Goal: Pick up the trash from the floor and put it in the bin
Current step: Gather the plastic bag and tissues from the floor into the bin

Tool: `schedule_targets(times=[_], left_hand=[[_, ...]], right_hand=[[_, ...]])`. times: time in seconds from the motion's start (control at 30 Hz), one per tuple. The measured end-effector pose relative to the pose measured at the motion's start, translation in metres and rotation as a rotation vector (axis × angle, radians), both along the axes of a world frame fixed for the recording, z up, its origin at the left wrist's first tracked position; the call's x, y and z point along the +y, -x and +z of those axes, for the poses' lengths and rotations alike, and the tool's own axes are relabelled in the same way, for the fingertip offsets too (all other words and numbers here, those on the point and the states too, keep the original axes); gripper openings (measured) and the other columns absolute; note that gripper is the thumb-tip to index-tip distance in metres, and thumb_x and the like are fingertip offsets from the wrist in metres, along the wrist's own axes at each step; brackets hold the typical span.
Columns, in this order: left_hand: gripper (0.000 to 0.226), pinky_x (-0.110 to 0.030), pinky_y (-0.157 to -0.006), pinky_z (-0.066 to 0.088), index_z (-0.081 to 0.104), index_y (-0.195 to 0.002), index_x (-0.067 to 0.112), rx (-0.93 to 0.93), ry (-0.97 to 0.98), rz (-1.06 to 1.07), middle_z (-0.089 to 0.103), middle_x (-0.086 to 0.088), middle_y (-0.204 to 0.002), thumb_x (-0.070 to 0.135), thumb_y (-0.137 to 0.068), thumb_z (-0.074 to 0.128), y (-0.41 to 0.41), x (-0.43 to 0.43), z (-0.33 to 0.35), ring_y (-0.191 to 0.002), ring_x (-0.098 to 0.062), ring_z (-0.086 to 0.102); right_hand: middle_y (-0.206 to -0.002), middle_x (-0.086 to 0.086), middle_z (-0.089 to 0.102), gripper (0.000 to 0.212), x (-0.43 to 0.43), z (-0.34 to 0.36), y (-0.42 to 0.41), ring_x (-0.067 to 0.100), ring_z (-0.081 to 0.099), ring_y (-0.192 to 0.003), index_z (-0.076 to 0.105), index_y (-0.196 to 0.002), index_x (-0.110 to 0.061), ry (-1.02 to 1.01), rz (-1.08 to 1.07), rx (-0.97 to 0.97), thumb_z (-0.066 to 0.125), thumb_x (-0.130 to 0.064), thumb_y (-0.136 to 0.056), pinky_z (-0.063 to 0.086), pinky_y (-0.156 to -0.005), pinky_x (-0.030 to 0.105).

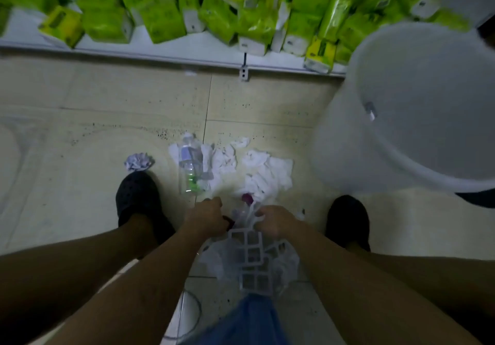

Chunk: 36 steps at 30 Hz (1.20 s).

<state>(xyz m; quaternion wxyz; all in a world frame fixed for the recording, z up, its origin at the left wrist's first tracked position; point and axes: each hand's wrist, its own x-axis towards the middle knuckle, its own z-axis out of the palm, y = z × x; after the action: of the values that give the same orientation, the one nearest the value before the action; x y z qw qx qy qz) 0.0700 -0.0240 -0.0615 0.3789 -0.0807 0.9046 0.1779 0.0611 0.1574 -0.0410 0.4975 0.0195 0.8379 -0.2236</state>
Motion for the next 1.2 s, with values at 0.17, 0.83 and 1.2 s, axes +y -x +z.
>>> schedule_targets(times=[0.17, 0.83, 1.2], left_hand=[[0.073, -0.04, -0.093, 0.045, 0.038, -0.134, 0.016, -0.109, -0.006, 0.093, 0.051, -0.012, -0.131, 0.053, -0.077, 0.064, -0.01, 0.02, -0.062, -0.118, -0.032, 0.052], [0.045, -0.044, -0.083, 0.053, 0.056, -0.109, 0.014, -0.023, -0.097, 0.347, 0.061, -0.013, -0.111, 0.051, -0.083, 0.056, -0.023, 0.022, -0.082, -0.098, -0.03, 0.06], [0.06, -0.042, -0.082, 0.047, 0.044, -0.116, 0.016, -0.006, 0.001, 0.146, 0.053, -0.01, -0.117, 0.041, -0.068, 0.071, 0.001, 0.044, -0.109, -0.106, -0.032, 0.055]], right_hand=[[-0.142, 0.009, 0.047, 0.052, -0.019, -0.055, -0.003, 0.023, 0.046, -0.13, 0.044, -0.139, -0.022, 0.037, -0.076, -0.062, 0.056, -0.022, -0.088, 0.038, -0.101, 0.029], [-0.147, 0.017, 0.041, 0.049, 0.007, -0.064, -0.03, 0.029, 0.041, -0.134, 0.039, -0.14, -0.001, 0.083, -0.384, 0.005, 0.05, -0.014, -0.094, 0.032, -0.108, 0.027], [-0.136, 0.009, 0.056, 0.044, 0.009, -0.1, -0.014, 0.025, 0.055, -0.121, 0.053, -0.133, -0.011, 0.036, -0.444, 0.066, 0.053, -0.022, -0.09, 0.042, -0.095, 0.025]])
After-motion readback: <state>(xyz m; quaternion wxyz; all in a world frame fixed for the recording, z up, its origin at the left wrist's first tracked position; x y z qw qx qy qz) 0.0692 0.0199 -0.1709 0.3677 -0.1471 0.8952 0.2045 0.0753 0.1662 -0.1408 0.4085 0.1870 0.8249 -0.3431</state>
